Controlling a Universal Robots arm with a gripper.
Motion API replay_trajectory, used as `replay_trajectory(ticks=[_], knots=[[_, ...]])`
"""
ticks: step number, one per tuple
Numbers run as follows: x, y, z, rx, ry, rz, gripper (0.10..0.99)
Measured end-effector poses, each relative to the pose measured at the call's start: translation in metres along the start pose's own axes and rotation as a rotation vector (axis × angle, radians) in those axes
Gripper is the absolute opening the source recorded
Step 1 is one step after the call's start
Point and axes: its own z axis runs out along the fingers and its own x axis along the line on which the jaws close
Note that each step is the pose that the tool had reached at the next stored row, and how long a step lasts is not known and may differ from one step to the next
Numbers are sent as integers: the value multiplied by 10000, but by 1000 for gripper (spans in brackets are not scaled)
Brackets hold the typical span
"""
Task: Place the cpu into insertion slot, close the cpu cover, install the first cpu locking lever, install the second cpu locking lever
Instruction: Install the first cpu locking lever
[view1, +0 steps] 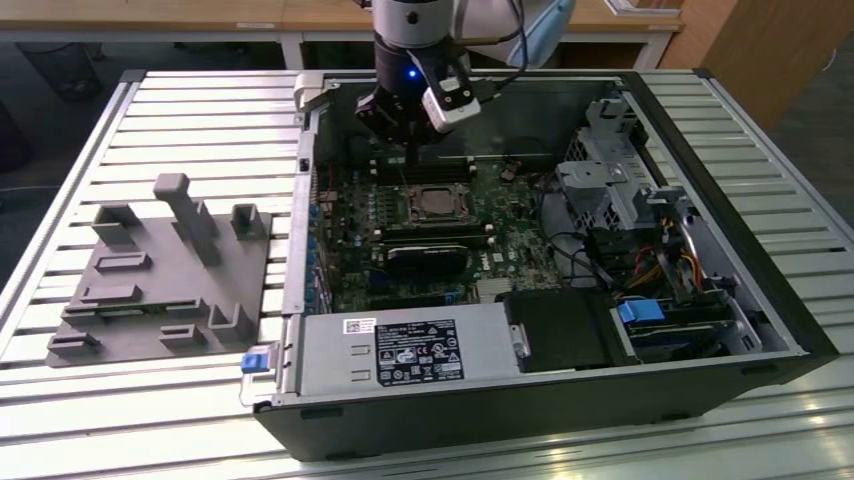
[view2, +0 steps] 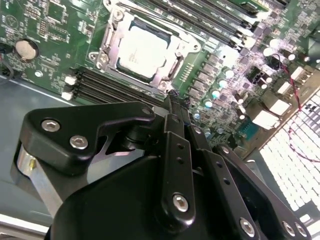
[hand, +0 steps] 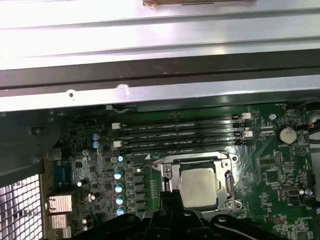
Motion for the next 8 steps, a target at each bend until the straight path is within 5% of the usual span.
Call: replay_trajectory(ticks=[8], knots=[[201,12,30,-2,-13,-2,110]])
